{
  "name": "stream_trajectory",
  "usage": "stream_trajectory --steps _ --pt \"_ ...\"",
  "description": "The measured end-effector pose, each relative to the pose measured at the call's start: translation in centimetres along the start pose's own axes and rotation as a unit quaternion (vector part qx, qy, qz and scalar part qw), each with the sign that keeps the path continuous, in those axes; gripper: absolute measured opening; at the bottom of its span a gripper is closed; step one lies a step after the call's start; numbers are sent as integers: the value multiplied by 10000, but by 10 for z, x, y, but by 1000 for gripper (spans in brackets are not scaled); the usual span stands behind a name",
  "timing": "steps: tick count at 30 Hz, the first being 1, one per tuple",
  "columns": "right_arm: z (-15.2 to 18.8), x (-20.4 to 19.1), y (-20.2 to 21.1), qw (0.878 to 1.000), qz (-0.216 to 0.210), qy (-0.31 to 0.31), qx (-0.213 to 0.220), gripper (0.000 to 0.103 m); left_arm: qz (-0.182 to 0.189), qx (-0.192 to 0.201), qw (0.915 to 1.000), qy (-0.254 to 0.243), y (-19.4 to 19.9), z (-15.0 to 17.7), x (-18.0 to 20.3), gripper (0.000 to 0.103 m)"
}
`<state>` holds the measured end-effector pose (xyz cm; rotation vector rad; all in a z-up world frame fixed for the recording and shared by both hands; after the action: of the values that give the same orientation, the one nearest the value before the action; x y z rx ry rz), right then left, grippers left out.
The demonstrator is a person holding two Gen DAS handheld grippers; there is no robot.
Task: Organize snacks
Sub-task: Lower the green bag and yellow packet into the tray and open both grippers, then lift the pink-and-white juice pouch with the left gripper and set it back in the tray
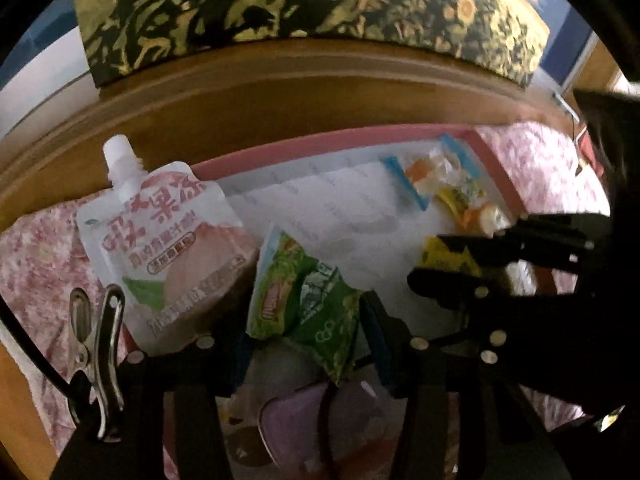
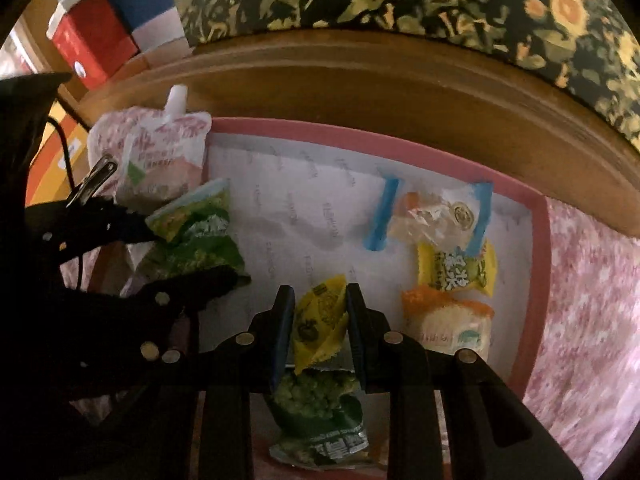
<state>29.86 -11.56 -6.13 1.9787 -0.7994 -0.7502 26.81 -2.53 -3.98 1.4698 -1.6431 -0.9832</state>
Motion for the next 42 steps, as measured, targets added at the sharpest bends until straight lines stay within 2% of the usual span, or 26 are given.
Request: stream_trajectory --steps 10,13,15,18,20,21,22,25,29,32,37,42 --pt "-5 -8 -9 9999 152 -60 -16 25 -54 55 10000 -35 4 5 -7 53" --pt "-4 -10 -10 9998 141 -141 36 25 -41 31 10000 -4 0 1 1 53" --pt "-2 -7 -9 9997 132 -207 88 25 -83 22 10000 24 1 -1 -1 55" --pt "-1 -5 -5 9992 142 -327 175 25 -389 -21 9991 170 5 -3 -10 68" --pt "-1 -2 0 9987 257 -405 174 34 -470 88 9984 291 13 -8 -17 70" --pt "-1 0 1 9984 355 -405 175 47 -477 161 9980 390 20 -11 -21 71" --pt "-3 1 3 9982 392 -404 212 54 -461 191 9978 429 24 -13 -22 73" --pt "-5 5 16 9975 254 -544 383 59 -487 356 9970 484 40 -19 -23 79" --pt "-3 0 36 9967 375 -476 539 62 -491 437 9967 476 58 -16 -17 80" --pt "4 -4 55 9957 383 -516 668 65 -492 608 9959 449 82 -12 -9 81" --pt "22 -12 91 9932 403 -536 949 75 -537 914 9936 387 120 0 -1 83" --pt "39 -29 127 9904 427 -380 1262 75 -547 1147 9913 342 149 19 3 83"
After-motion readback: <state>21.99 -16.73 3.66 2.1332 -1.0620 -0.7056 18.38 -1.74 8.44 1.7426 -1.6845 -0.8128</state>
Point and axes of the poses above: each gripper's, at about its wrist camera, not at the fingertips, and y roughly against the way its jaws point, x to its right, z to its underside, the point moved 7 cm from there along -y, roughly the way its jaws point, and after that the axes turned 7 degrees about -z, right-handed, at the moved point
